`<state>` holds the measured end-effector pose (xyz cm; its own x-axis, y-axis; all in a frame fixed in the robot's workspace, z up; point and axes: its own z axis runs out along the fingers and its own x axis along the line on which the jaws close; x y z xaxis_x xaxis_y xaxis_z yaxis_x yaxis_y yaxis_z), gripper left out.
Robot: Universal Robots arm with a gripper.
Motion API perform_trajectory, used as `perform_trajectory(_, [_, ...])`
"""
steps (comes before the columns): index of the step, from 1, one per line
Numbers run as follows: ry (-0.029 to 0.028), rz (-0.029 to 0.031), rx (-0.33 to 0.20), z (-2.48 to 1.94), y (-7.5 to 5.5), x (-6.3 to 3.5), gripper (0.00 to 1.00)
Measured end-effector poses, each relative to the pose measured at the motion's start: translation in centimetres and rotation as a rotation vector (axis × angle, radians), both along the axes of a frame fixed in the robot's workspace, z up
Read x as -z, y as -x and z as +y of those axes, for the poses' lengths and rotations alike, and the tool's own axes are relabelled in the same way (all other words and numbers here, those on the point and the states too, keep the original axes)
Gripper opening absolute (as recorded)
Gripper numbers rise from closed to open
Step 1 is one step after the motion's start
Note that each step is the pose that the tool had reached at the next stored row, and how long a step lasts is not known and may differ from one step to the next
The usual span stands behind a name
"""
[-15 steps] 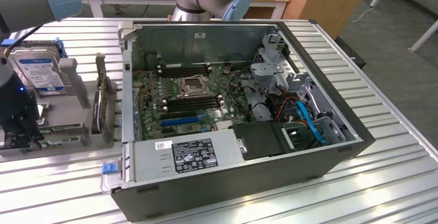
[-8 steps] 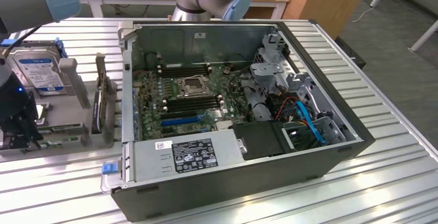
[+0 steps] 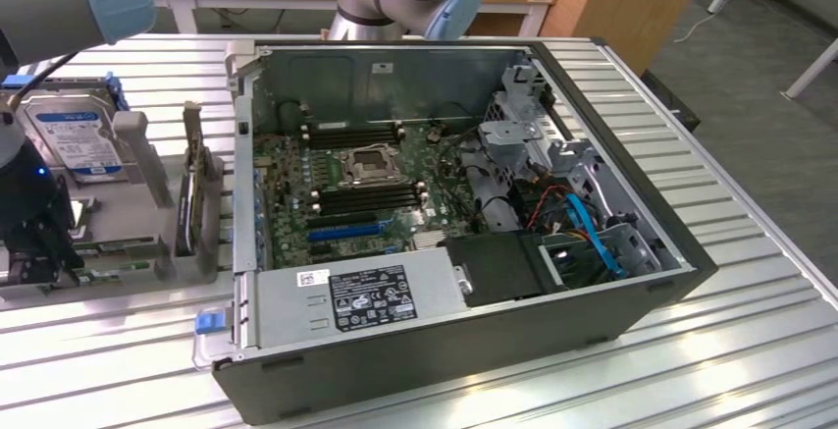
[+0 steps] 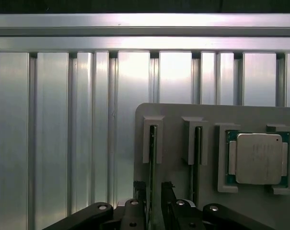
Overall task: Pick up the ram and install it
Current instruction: 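Pick up the ram and move it above insertion slot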
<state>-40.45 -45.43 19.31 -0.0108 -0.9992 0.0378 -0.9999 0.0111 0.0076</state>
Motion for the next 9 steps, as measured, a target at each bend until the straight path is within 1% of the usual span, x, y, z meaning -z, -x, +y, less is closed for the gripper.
perform_trajectory(9, [0.0001,0.0001,0.000,0.00,0.23,-0.01,0.27])
